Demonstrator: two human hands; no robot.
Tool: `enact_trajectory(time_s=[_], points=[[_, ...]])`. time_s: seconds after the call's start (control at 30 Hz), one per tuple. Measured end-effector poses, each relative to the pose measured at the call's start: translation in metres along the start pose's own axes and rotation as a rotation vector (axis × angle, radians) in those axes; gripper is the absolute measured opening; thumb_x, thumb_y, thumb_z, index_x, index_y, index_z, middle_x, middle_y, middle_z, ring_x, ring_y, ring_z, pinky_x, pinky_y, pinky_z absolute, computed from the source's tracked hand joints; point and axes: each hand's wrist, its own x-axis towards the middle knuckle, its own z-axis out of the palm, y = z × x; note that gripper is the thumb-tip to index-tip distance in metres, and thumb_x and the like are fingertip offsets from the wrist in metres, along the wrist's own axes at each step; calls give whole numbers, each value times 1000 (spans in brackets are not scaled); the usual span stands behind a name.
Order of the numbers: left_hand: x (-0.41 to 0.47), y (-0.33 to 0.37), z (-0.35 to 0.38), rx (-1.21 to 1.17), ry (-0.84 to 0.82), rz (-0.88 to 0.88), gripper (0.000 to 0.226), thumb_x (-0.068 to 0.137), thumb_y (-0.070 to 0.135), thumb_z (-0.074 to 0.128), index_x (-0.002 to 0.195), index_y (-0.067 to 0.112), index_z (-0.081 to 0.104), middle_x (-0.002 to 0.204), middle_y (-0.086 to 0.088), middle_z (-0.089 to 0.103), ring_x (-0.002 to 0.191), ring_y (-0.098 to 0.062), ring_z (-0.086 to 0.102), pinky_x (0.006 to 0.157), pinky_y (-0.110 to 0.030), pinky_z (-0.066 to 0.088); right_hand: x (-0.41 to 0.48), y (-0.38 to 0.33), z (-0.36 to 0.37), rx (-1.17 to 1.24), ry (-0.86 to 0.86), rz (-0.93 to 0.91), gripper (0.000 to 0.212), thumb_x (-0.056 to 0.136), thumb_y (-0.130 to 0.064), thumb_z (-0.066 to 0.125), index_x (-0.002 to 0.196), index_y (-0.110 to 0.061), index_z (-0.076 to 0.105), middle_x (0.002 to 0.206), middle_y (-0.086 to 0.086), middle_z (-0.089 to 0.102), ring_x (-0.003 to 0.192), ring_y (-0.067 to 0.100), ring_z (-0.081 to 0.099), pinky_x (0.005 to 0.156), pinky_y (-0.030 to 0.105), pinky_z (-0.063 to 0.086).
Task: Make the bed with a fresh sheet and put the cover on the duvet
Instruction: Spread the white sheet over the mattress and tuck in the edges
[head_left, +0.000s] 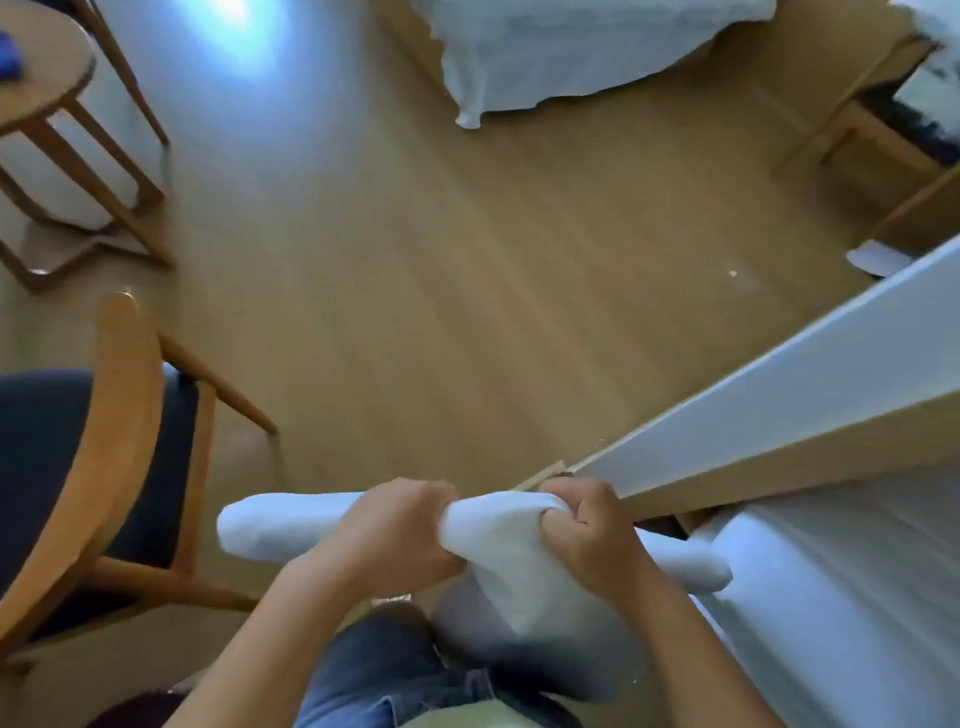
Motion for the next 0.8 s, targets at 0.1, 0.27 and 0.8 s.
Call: enact_trajectory(time_s=[0.1, 0.27, 0.8], points=[[19, -53, -44, -80, 174, -66, 25, 69, 24, 59, 67, 33, 36, 70, 13, 48, 69, -14, 46, 56, -24, 32, 64, -38, 19, -127, -17, -44, 19, 62, -21, 39, 49, -17, 26, 50, -10, 21, 53, 9, 22, 51, 31, 18], [68, -126, -103, 59, 290, -243, 24, 80, 32, 57, 103, 29, 53, 98, 13, 57, 91, -17, 54, 71, -27, 38, 164, -94, 39, -146, -2, -123, 22, 63, -20, 40, 49, -20, 23, 49, -8, 18, 52, 8, 19, 49, 30, 16], [325, -231, -353, -566, 763, -564, 26, 79, 16, 50, 73, 30, 71, 67, 15, 65, 68, -20, 56, 60, -33, 44, 609, -183, -5, -244, -425, -184, 41, 78, -9, 53, 105, -39, 55, 79, -21, 53, 71, 0, 51, 64, 19, 38]])
